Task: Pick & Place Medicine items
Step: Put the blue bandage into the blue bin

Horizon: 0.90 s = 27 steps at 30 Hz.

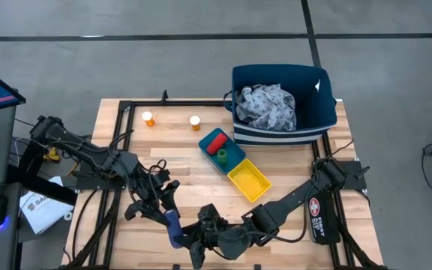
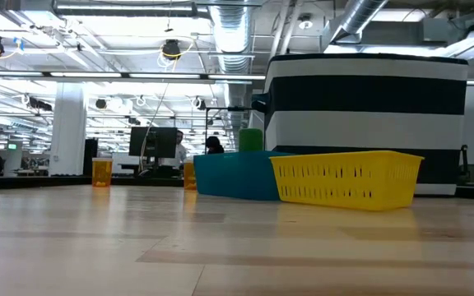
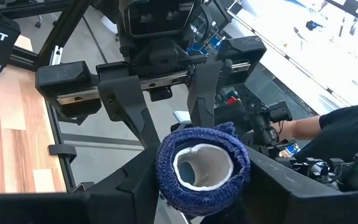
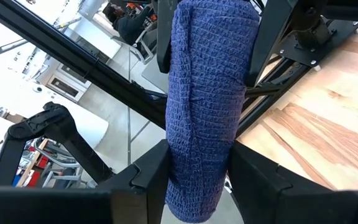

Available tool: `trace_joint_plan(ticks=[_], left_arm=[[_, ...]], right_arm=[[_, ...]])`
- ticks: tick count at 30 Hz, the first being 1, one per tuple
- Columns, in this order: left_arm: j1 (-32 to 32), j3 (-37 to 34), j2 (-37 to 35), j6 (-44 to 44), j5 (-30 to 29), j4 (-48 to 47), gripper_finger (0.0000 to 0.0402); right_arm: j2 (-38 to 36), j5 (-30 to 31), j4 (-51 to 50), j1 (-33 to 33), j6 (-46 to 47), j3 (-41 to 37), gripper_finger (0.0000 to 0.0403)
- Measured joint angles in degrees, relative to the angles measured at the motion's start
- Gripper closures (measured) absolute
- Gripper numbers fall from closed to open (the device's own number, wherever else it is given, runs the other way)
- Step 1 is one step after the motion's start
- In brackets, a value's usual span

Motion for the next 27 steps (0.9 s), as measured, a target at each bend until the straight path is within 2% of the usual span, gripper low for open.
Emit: trace_joint_plan(ticks=[7,19,27], left_arm=[[0.0,0.0,0.0,0.1,0.2,0.1,0.0228],[0.0,0.0,0.0,0.3,3.3,-1.0,0.0229],[-0.6,0.0,0.0,2.3,5.7,-4.8,0.0229]], right_arm=[[0.0,0.0,0.6,0.1,0.0,0.0,0.0248],[0.0,0.2,4.0,1.2,0.0,0.0,0.0192],[0.0,1.6,4.9,3.9,2.5,0.0,0.0192]])
